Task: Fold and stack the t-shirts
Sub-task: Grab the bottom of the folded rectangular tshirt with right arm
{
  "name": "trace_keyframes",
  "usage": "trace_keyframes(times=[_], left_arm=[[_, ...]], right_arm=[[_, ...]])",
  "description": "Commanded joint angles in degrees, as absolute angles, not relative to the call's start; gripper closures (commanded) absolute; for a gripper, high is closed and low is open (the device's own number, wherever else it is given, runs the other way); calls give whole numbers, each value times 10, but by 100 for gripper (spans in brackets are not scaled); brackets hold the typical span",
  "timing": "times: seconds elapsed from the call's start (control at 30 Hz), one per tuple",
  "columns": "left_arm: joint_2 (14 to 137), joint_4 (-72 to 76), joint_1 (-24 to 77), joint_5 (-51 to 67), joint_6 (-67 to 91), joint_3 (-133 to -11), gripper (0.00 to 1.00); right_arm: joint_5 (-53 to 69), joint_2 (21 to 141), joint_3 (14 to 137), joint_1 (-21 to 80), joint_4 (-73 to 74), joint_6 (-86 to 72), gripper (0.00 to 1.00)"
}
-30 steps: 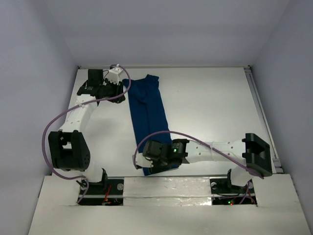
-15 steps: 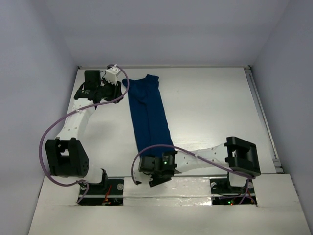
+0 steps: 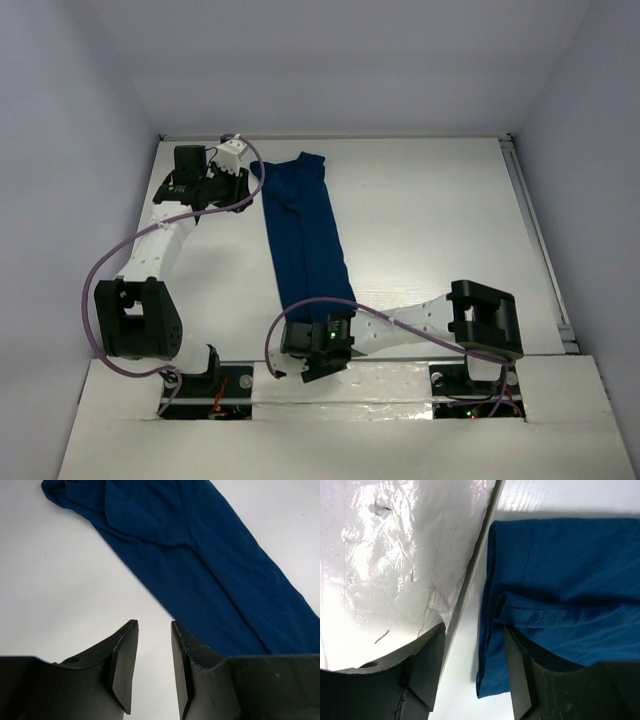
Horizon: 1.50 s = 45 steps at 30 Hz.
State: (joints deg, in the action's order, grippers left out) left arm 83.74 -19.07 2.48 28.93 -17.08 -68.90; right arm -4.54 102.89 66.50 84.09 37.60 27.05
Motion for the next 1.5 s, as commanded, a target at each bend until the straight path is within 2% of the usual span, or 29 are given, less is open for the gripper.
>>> trace_keyframes(times=[0.0, 0.3, 0.67, 0.8, 1.47], left_arm=[[838, -178, 21, 306, -174, -694, 71], [853, -178, 21, 314, -166, -708, 73], [853, -178, 21, 314, -167, -705, 74], [855, -177, 21, 316, -169, -704, 75], [857, -179, 21, 327, -166, -710, 78]], right_arm=[[-59, 1036, 661, 844, 346, 266, 45], [-86, 1009, 657, 844, 355, 271, 46], [-111, 1033, 643, 844, 330, 274, 47], [-105, 1033, 650, 844, 330, 278, 52], [-107, 989, 685, 833, 380, 277, 49]])
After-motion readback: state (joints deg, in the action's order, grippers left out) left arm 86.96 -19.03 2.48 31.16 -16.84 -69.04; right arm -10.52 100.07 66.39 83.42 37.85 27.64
